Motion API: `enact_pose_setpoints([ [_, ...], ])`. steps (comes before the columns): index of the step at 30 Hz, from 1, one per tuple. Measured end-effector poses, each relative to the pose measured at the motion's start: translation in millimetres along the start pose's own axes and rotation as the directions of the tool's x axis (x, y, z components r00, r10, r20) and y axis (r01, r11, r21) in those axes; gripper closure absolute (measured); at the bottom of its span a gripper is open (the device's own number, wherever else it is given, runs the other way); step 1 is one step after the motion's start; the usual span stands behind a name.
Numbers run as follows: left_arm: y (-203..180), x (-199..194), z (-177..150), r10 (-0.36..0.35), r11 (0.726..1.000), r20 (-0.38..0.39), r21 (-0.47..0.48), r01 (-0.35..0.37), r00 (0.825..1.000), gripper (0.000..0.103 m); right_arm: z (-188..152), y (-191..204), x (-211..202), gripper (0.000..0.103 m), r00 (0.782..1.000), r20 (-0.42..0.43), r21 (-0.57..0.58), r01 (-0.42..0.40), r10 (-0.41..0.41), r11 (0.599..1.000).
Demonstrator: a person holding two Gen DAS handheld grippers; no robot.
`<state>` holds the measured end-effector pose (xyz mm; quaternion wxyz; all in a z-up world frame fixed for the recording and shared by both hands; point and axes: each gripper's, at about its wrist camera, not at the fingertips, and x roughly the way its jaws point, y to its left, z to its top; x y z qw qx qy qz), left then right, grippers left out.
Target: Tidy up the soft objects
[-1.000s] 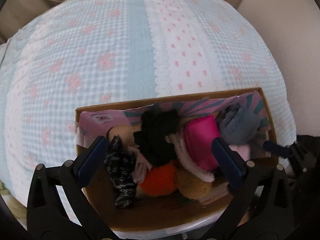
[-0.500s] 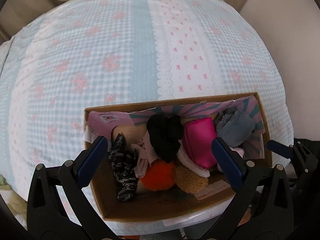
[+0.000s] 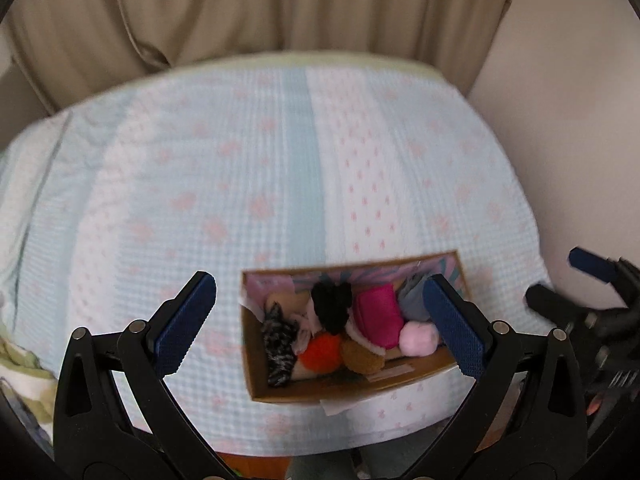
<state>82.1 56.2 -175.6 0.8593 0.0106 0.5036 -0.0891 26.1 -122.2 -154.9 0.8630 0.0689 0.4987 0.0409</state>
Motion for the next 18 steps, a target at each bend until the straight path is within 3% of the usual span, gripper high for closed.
enact_pose_setpoints([
  [4, -2, -61, 14, 0.027, 1.000, 0.123, 0.010, -0.029, 0.992, 0.000, 21, 4, -57, 0.000, 0.995, 0.095, 0.019, 0.036, -0.038, 0.999],
  [8, -5, -121, 20, 0.063, 0.998, 0.250, 0.003, -0.066, 0.966, 0.000, 33, 13, -106, 0.000, 0.979, 0.188, 0.006, 0.083, -0.083, 0.997],
  [18, -10, -190, 8, 0.081, 0.997, 0.385, -0.029, -0.075, 0.919, 0.000, 23, 21, -157, 0.000, 0.939, 0.306, 0.015, 0.161, -0.158, 0.987],
])
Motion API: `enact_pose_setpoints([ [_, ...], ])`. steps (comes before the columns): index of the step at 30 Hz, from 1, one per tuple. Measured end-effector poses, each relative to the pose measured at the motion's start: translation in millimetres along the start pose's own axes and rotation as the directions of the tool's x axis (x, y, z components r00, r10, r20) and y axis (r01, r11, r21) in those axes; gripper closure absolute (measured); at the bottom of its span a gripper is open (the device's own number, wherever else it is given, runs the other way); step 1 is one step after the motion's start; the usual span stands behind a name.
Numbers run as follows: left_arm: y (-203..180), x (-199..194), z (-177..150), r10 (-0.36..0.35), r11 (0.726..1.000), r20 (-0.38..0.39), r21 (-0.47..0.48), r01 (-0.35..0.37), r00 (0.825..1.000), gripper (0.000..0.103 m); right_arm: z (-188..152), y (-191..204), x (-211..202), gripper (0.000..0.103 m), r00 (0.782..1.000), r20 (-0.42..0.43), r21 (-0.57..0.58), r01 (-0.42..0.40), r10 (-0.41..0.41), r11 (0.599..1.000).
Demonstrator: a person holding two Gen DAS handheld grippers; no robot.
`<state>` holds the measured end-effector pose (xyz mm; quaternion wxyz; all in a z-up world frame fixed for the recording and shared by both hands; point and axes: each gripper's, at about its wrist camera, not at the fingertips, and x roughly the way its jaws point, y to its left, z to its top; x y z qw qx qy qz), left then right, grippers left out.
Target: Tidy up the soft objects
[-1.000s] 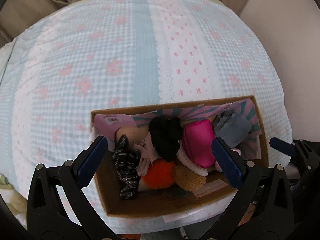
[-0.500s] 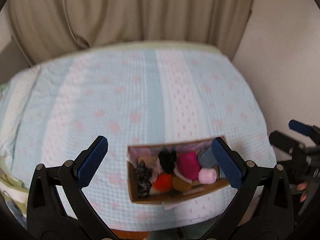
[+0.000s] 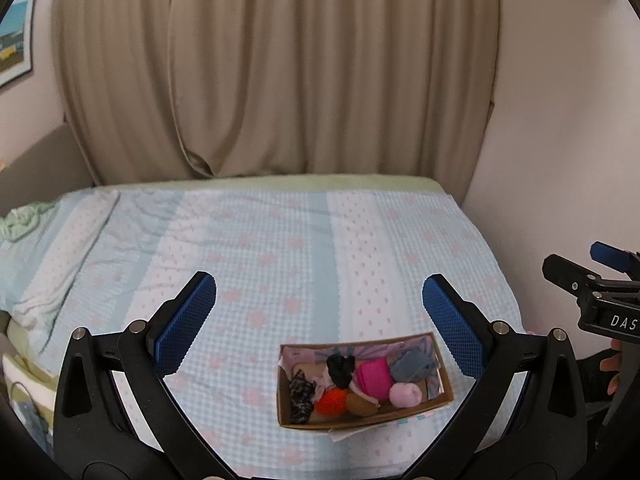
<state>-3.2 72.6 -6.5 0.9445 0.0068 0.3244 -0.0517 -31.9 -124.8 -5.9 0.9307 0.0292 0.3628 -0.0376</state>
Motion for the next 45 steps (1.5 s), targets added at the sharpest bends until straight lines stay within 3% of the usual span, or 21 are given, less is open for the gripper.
enact_pose_setpoints([
  [7, -8, -16, -3, 0.031, 0.999, 0.053, 0.012, -0.032, 0.998, 0.000, -4, -16, -9, 0.000, 0.999, 0.033, 0.026, 0.037, -0.038, 0.999],
  [45, -18, -13, -8, 0.026, 1.000, 0.056, 0.009, -0.027, 0.998, 0.000, 2, -30, -10, 0.000, 0.998, 0.056, 0.019, 0.017, -0.018, 1.000],
])
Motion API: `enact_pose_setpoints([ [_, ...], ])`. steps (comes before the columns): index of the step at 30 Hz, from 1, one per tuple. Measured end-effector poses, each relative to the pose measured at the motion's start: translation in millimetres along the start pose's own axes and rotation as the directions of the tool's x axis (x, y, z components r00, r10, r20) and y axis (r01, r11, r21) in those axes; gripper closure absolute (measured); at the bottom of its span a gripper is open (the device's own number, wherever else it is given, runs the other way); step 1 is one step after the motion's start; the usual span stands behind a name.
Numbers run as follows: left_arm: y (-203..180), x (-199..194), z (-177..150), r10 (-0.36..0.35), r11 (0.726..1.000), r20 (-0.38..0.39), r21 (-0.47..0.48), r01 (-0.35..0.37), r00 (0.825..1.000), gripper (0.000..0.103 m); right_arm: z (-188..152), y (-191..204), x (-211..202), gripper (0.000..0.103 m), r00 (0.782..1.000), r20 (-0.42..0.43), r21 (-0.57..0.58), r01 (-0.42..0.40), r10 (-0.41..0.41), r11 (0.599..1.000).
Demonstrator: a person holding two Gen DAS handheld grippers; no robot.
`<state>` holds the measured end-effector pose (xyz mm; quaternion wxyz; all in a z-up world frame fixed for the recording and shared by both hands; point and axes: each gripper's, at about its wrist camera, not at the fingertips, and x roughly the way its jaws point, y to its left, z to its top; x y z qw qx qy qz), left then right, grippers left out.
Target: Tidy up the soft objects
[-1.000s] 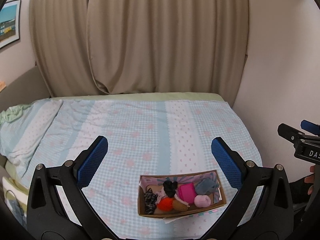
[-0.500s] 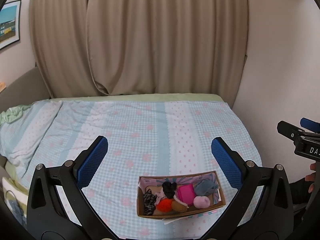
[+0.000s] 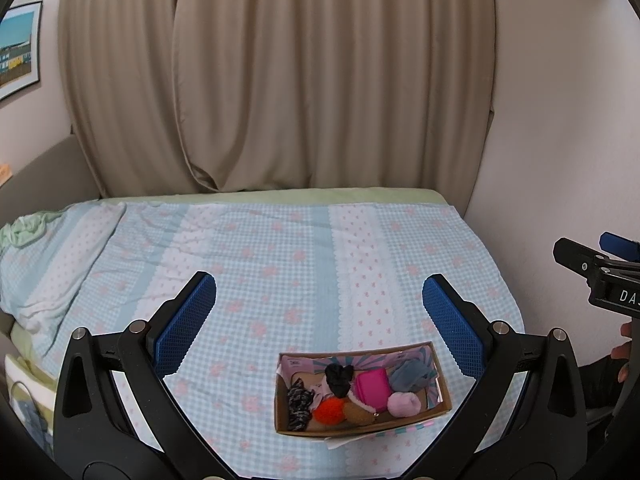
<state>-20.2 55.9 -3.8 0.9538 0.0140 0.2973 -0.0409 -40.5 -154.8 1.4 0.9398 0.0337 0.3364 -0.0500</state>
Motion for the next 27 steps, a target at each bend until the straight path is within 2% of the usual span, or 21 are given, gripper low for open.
enact_pose_setpoints([
  [27, -0.8, -2.5, 1.5, 0.003, 1.000, 0.022, 0.014, -0.004, 1.000, 0.000, 2.9, -4.3, -1.3, 0.000, 1.000, 0.014, -0.012, -0.022, 0.022, 1.000],
])
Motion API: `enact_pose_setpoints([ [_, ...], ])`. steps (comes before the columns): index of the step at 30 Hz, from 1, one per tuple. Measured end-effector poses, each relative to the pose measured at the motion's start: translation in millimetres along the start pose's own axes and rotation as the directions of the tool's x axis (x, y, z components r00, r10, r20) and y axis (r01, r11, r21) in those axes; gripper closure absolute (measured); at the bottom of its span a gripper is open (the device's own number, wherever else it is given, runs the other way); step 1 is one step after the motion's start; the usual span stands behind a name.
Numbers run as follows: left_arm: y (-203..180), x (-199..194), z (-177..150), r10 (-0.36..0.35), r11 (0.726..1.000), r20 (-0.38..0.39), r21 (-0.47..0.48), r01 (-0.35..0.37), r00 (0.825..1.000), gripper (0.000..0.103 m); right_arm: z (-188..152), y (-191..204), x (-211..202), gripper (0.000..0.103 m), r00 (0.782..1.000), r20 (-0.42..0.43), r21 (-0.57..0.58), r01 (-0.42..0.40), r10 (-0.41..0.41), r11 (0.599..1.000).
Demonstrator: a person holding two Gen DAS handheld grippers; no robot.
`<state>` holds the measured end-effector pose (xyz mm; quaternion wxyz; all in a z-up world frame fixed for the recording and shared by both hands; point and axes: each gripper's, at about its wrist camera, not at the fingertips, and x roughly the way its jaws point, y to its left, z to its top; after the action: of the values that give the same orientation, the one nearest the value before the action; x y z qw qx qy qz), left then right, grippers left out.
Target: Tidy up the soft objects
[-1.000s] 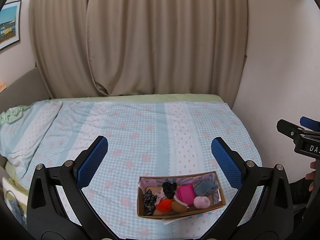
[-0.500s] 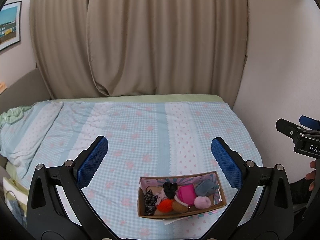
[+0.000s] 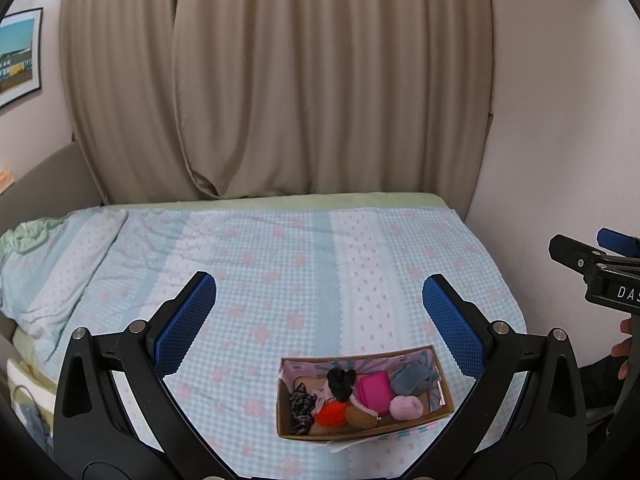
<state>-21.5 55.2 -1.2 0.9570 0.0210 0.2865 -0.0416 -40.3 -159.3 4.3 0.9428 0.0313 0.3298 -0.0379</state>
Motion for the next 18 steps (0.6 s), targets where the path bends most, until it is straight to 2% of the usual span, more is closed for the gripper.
enact_pose_setpoints([
  [10, -1.1, -1.6, 1.8, 0.001, 1.000, 0.013, 0.011, -0.001, 1.000, 0.000, 1.4, 1.3, -0.2, 0.000, 1.000, 0.006, -0.002, -0.003, 0.003, 1.000],
  [18, 1.1, 1.5, 1.3, 0.036, 0.999, 0.012, -0.003, -0.036, 0.999, 0.000, 1.8, 2.1, 0.8, 0.000, 1.000, 0.003, -0.001, -0.004, 0.004, 1.000],
])
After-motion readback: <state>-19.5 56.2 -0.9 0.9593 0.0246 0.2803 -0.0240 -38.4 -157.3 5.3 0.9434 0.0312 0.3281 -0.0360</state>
